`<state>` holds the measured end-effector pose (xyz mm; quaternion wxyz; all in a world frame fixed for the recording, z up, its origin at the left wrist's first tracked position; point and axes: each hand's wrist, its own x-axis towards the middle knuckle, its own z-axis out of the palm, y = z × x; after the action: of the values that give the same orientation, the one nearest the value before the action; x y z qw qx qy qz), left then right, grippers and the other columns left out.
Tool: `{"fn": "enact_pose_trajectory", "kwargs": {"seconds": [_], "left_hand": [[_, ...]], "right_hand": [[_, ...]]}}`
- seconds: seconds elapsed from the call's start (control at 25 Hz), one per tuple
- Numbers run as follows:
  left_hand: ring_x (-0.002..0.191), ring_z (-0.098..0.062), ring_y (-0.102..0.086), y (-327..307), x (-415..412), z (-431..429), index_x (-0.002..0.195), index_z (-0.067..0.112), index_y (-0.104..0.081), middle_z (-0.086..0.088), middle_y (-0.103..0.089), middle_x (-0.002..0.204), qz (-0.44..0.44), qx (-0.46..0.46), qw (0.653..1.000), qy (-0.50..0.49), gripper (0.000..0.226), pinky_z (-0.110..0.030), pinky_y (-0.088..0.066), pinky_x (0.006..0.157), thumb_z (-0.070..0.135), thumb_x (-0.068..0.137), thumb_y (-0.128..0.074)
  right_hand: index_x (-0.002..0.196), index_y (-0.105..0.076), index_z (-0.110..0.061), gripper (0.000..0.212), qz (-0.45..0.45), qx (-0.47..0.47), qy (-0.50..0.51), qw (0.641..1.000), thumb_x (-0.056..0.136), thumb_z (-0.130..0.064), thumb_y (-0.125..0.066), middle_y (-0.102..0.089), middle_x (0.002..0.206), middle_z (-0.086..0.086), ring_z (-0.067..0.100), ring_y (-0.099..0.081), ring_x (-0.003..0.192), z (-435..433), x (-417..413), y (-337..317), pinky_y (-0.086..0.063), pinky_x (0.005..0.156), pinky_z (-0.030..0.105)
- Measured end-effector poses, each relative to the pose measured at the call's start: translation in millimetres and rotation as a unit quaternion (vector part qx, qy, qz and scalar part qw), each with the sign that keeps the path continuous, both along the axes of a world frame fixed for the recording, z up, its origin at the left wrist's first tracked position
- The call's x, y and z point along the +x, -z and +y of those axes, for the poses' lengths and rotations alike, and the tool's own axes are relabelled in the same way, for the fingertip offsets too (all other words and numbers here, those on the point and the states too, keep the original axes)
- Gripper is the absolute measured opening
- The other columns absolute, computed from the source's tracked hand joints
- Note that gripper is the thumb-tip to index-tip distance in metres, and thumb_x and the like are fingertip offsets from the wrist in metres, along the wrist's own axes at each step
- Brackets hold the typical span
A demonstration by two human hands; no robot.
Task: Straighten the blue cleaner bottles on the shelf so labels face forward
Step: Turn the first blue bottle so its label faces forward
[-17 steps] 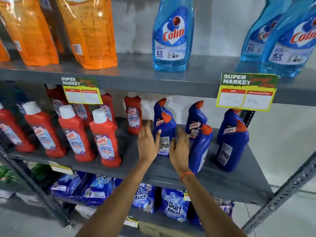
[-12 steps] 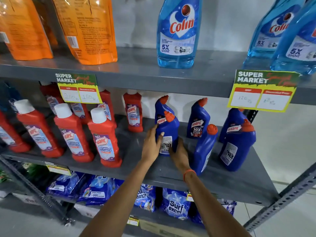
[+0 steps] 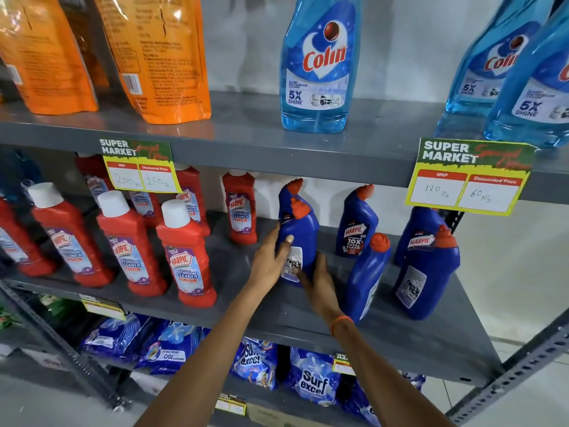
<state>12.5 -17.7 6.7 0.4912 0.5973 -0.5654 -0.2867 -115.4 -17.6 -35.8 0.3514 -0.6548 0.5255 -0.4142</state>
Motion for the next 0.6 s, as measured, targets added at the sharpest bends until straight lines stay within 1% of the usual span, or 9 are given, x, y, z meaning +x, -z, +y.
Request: {"fn": "enact_pose_trajectory", "kwargs": {"seconds": [0.08, 0.16, 0.2, 0.28, 0.36, 0.4, 0.48, 0.52, 0.6], "left_hand": [[0.116, -0.018, -0.058, -5, -12, 0, 0.13, 0.026, -0.042, -0.005, -0.058, 0.13, 0.016, -0.011, 1.0, -0.007, 0.073, -0.04, -0.049, 0.099, 0.065, 0.071, -0.062], [0.103, -0.018, -0.063, -14, -22, -1, 0.119, 0.025, -0.047, -0.003, -0.062, 0.118, 0.03, -0.018, 0.997, -0.065, 0.082, -0.038, -0.054, 0.089, 0.071, 0.055, -0.069], [0.095, -0.018, -0.065, -20, -23, -1, 0.112, 0.022, -0.05, -0.002, -0.065, 0.11, 0.031, -0.023, 0.994, -0.103, 0.078, -0.036, -0.055, 0.083, 0.068, 0.053, -0.072], [0.079, -0.017, -0.065, -28, -22, 2, 0.101, 0.016, -0.055, -0.001, -0.068, 0.093, 0.026, -0.041, 0.987, -0.151, 0.055, -0.032, -0.053, 0.074, 0.05, 0.063, -0.075], [0.067, -0.013, -0.062, -35, -15, 4, 0.092, 0.01, -0.061, -0.001, -0.067, 0.081, 0.016, -0.061, 0.985, -0.163, 0.033, -0.028, -0.052, 0.069, 0.031, 0.071, -0.075], [0.066, -0.012, -0.061, -37, -10, 3, 0.089, 0.009, -0.062, -0.002, -0.067, 0.079, 0.021, -0.066, 0.985, -0.155, 0.028, -0.026, -0.051, 0.068, 0.027, 0.073, -0.075], [0.07, -0.016, -0.063, -40, 0, 2, 0.089, 0.01, -0.063, -0.003, -0.067, 0.081, 0.036, -0.064, 0.99, -0.117, 0.026, -0.025, -0.051, 0.07, 0.023, 0.072, -0.077], [0.075, -0.019, -0.065, -40, 5, 1, 0.092, 0.01, -0.063, -0.005, -0.068, 0.083, 0.044, -0.059, 0.993, -0.096, 0.029, -0.028, -0.053, 0.072, 0.023, 0.071, -0.079], [0.084, -0.025, -0.068, -38, 15, -2, 0.097, 0.007, -0.062, -0.009, -0.07, 0.091, 0.077, -0.043, 0.995, -0.047, 0.034, -0.036, -0.057, 0.078, 0.019, 0.07, -0.08]], "right_hand": [[0.127, -0.04, -0.009, 0.047, -0.012, -0.024, -0.001, 1.0, 0.085, -0.016, -0.06, -0.054, 0.121, 0.013, 0.026, -0.054, 0.109, 0, 6, 0, -0.046, 0.096, 0.044], [0.132, -0.037, -0.009, 0.052, 0.004, -0.049, 0.001, 0.999, 0.085, -0.016, -0.06, -0.05, 0.117, 0.016, 0.032, -0.053, 0.106, 3, 13, 2, -0.047, 0.093, 0.05], [0.135, -0.035, -0.01, 0.056, 0.024, -0.062, -0.001, 0.998, 0.085, -0.016, -0.06, -0.048, 0.117, 0.018, 0.035, -0.051, 0.106, 4, 16, 4, -0.046, 0.093, 0.05], [0.141, -0.029, -0.015, 0.062, 0.058, -0.079, -0.013, 0.995, 0.087, -0.019, -0.059, -0.043, 0.125, 0.02, 0.036, -0.046, 0.111, 7, 18, 7, -0.042, 0.098, 0.048], [0.144, -0.023, -0.022, 0.065, 0.08, -0.082, -0.031, 0.993, 0.089, -0.025, -0.058, -0.038, 0.134, 0.018, 0.035, -0.042, 0.119, 10, 19, 7, -0.038, 0.104, 0.046], [0.145, -0.021, -0.023, 0.066, 0.088, -0.076, -0.04, 0.992, 0.089, -0.027, -0.058, -0.036, 0.138, 0.017, 0.034, -0.04, 0.124, 10, 19, 8, -0.037, 0.107, 0.046], [0.145, -0.018, -0.021, 0.072, 0.083, -0.06, -0.052, 0.993, 0.087, -0.027, -0.06, -0.032, 0.146, 0.014, 0.031, -0.035, 0.132, 8, 18, 15, -0.035, 0.111, 0.045], [0.145, -0.017, -0.021, 0.077, 0.058, -0.042, -0.063, 0.995, 0.084, -0.027, -0.065, -0.032, 0.147, 0.011, 0.027, -0.035, 0.134, 6, 17, 15, -0.034, 0.112, 0.041], [0.144, -0.019, -0.024, 0.092, -0.012, 0.018, -0.098, 0.995, 0.073, -0.024, -0.077, -0.041, 0.14, 0.001, 0.016, -0.041, 0.128, -3, 11, 11, -0.037, 0.108, 0.032]]}}
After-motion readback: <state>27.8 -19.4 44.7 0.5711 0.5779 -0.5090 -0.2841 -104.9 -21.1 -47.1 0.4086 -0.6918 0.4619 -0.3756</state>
